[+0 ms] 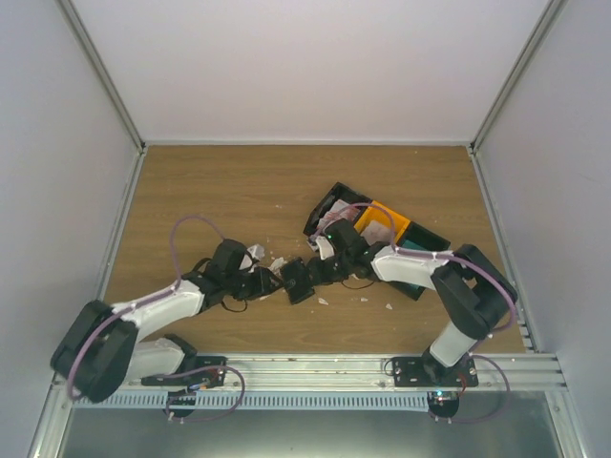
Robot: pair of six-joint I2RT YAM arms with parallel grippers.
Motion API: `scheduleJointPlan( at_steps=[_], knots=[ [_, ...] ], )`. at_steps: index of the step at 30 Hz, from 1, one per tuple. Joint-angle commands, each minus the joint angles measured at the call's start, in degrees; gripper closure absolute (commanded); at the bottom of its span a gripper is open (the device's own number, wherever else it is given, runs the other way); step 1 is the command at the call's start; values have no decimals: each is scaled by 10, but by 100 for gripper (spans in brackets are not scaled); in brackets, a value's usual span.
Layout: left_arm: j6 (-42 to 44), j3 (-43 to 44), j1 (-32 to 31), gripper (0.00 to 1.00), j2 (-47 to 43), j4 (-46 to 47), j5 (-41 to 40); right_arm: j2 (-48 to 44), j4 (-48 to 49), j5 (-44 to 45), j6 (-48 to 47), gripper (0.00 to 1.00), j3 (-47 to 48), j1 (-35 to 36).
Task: Put the credit cards into the card holder
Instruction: Open the card holder at the center of the board.
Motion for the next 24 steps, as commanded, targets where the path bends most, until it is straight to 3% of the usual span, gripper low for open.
scheduleJointPlan(
  at_steps=[1, 4, 7, 15, 24],
  knots=[
    [29, 57, -3, 58, -82, -22, -28, -49, -35, 98, 9, 99, 35, 13],
    [43, 82, -4, 49, -104, -31, -26, -64, -31, 115, 49, 100, 41, 20],
    [55, 96, -8, 46, -98, -41, -13, -80, -2, 97, 95, 100, 35, 20],
    [61, 93, -24, 61, -74, -51, -15, -124, 34, 63, 148, 99, 31, 20],
    [76, 104, -36, 60, -52, -41, -33, -130, 83, -26, 159, 99, 14, 19]
  ],
)
